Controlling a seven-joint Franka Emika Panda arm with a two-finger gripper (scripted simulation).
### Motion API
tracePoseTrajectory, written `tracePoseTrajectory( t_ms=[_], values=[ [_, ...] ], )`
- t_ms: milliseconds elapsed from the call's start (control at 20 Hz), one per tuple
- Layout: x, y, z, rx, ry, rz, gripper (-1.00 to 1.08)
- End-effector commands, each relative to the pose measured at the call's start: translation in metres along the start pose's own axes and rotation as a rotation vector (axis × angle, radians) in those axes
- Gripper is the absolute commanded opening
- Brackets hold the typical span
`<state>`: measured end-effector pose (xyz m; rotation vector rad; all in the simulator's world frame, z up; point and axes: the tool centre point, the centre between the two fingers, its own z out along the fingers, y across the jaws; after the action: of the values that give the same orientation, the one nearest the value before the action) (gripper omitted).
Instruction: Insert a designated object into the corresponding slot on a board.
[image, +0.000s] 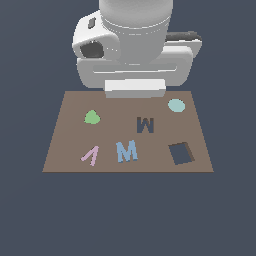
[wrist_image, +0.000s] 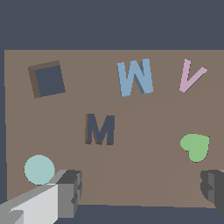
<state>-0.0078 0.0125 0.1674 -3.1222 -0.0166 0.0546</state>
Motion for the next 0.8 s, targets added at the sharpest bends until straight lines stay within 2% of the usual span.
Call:
tracePoseTrajectory(
  t_ms=[0,350,750],
  values=[
    [0.000,0.000,0.000,0.000,0.000,0.000,1.00],
    [0.007,0.002,0.009,-0.002,0.003,-0.011,1.00],
    [0.034,0.009,0.041,-0.007,0.011,-0.049,1.00]
  ],
)
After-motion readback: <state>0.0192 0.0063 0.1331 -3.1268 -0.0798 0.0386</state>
